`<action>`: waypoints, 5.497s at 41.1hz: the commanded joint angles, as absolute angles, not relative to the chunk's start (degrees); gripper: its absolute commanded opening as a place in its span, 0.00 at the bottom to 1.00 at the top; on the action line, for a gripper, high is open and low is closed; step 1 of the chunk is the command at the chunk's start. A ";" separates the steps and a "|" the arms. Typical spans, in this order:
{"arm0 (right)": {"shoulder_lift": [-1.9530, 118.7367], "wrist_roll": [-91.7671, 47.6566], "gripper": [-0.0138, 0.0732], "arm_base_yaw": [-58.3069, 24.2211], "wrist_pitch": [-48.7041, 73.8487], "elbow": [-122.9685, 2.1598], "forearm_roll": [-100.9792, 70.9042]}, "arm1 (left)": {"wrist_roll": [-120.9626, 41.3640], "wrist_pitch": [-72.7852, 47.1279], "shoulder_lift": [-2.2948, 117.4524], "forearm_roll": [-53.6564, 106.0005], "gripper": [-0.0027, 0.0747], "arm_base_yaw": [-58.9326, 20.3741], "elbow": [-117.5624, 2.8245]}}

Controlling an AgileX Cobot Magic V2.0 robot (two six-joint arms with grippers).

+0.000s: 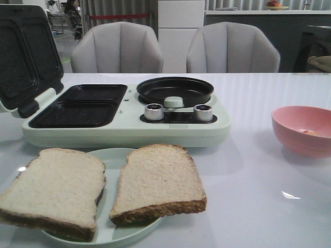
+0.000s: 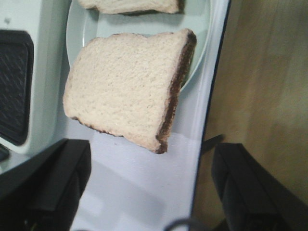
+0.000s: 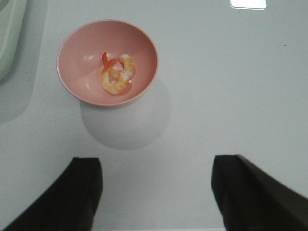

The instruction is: Make breakfast with bread and shrimp

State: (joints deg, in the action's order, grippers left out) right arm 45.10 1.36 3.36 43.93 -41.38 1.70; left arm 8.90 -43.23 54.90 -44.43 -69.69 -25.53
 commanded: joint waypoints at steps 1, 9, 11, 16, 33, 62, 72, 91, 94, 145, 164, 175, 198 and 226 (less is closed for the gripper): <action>45.08 0.86 0.83 3.35 39.89 -43.42 2.63 | 16.65 -44.14 58.13 -55.72 0.78 -74.02 -25.70; 45.08 0.86 0.83 3.35 39.95 -43.42 2.63 | 21.62 -44.98 66.47 -60.94 0.78 -75.02 -25.71; 45.08 0.86 0.83 3.35 39.95 -43.42 2.63 | 23.44 -45.25 68.52 -62.13 0.78 -75.02 -25.71; 45.08 0.86 0.83 3.35 39.95 -43.42 2.63 | 25.75 -45.39 72.08 -63.93 0.78 -74.59 -25.71; 45.08 0.86 0.83 3.35 39.95 -43.42 2.63 | 32.36 -43.86 79.28 -70.42 0.76 -67.96 -26.53; 45.08 0.86 0.83 3.35 39.95 -43.42 2.63 | 35.51 -42.60 81.27 -74.94 0.32 -65.46 -26.53; 45.08 0.86 0.83 3.35 39.95 -43.42 2.63 | 35.51 -44.13 80.55 -74.32 0.21 -65.46 -27.80; 45.08 0.86 0.83 3.35 39.95 -43.42 2.63 | 34.91 -55.38 66.54 -81.86 0.21 -65.46 -29.33; 45.08 0.86 0.83 3.35 39.95 -43.42 2.63 | 34.91 -55.24 63.43 -85.15 0.21 -65.46 -29.33; 45.08 0.86 0.83 3.35 39.95 -43.42 2.63 | 34.45 -15.40 93.48 -95.61 0.21 -25.01 -62.12; 45.08 0.86 0.83 3.35 39.95 -43.42 2.63 | 30.84 -10.54 105.13 -95.61 0.21 -19.44 -72.36; 45.08 0.86 0.83 3.35 39.95 -43.42 2.63 | 29.16 -10.67 108.01 -95.61 0.21 -18.35 -73.31; 45.08 0.86 0.83 3.35 40.02 -43.42 2.63 | 29.16 -7.85 108.13 -95.61 0.47 -16.79 -73.31; 45.08 0.86 0.83 3.35 40.02 -43.42 2.63 | 39.33 -10.76 103.05 -95.40 0.72 -19.54 -73.31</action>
